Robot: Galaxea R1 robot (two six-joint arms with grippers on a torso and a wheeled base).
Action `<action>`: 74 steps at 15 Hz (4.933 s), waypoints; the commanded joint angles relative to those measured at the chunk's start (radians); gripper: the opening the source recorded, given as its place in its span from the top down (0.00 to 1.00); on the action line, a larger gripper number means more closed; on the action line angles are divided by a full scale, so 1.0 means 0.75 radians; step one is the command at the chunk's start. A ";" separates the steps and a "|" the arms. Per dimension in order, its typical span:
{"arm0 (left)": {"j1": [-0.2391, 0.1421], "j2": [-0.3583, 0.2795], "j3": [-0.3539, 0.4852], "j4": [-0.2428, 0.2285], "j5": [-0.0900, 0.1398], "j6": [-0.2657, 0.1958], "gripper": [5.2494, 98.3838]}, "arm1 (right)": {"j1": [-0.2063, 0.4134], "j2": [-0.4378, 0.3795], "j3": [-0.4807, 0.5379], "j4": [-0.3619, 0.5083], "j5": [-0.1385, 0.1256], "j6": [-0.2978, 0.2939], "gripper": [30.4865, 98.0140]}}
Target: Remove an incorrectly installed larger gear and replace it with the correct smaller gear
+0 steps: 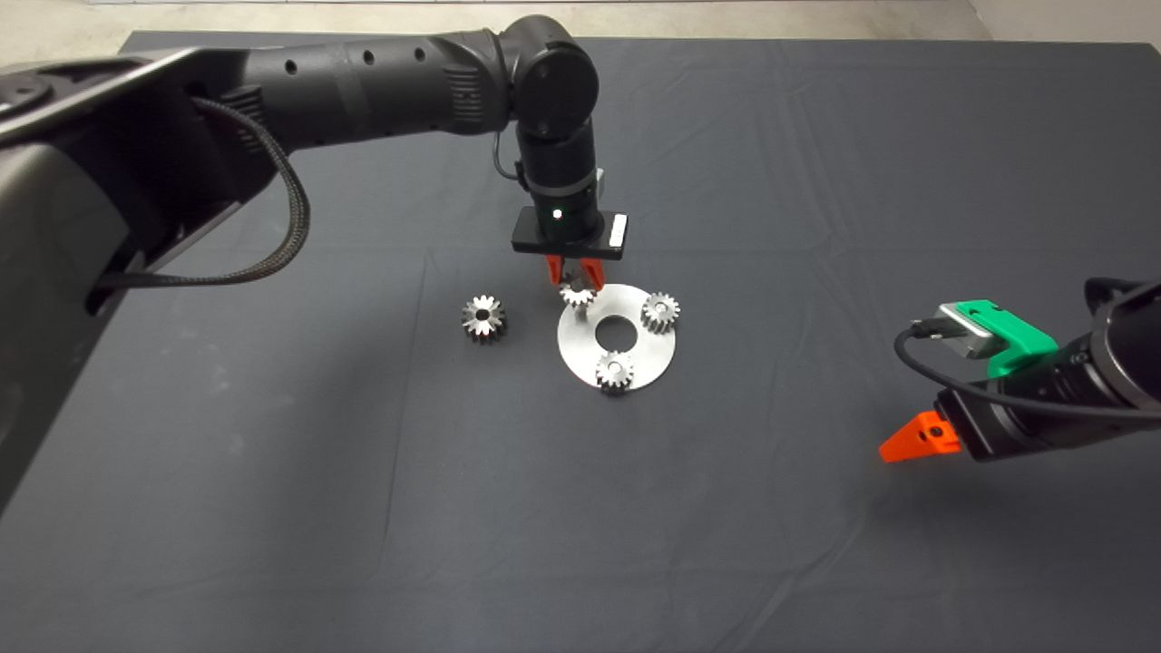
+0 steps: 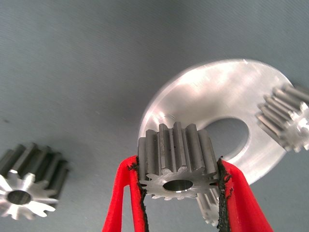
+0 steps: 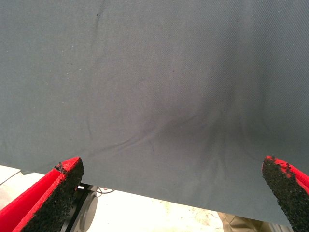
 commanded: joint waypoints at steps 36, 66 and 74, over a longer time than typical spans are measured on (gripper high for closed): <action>-0.025 0.002 0.060 0.006 0.000 0.003 0.80 | 0.024 -0.007 0.000 0.035 -0.001 -0.004 0.00; 0.022 0.001 0.050 0.004 -0.002 0.007 0.76 | 0.024 -0.008 0.001 0.036 0.001 -0.004 0.00; 0.014 0.001 0.052 0.004 0.002 0.009 0.76 | 0.024 -0.003 0.001 0.036 0.001 -0.004 0.00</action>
